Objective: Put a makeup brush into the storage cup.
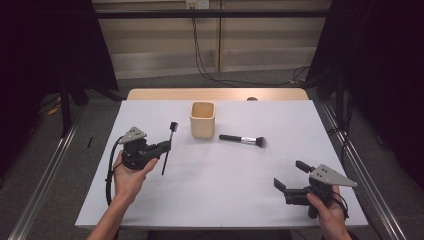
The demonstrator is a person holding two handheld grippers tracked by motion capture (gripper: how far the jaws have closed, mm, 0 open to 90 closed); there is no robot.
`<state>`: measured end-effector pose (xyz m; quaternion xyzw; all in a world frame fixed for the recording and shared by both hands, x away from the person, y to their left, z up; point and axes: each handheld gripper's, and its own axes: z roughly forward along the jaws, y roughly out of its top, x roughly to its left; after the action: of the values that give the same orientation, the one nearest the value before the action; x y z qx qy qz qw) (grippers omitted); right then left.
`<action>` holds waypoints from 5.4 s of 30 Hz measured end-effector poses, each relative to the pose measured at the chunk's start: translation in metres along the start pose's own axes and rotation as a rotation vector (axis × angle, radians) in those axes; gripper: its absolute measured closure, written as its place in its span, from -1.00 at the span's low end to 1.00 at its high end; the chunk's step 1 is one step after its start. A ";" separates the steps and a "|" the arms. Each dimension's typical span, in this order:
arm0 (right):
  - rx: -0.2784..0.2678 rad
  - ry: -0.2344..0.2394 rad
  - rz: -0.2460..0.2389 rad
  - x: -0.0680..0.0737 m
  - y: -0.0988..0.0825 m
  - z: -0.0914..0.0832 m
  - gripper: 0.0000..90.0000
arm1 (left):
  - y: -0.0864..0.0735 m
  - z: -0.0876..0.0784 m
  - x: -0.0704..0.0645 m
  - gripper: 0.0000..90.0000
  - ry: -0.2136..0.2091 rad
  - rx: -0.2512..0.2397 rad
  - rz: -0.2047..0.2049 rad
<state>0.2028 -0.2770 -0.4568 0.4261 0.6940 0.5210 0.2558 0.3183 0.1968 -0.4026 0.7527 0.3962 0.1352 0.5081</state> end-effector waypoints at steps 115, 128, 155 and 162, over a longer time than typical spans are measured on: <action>-0.023 -0.002 0.008 -0.008 0.000 -0.003 -1.00 | 0.108 0.120 -0.001 0.90 -0.007 -0.283 0.124; -0.025 -0.004 0.013 -0.009 0.000 -0.003 -1.00 | 0.100 0.137 0.006 0.91 0.012 -0.256 0.112; -0.024 0.001 0.018 -0.008 0.000 -0.003 -1.00 | 0.074 0.142 0.009 0.91 0.017 -0.198 0.107; -0.023 0.002 0.013 -0.008 0.000 -0.003 -1.00 | 0.065 0.144 0.011 0.91 0.028 -0.170 0.117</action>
<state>0.2043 -0.2849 -0.4566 0.4270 0.6853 0.5312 0.2566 0.4421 0.0991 -0.4128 0.7266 0.3457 0.2085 0.5559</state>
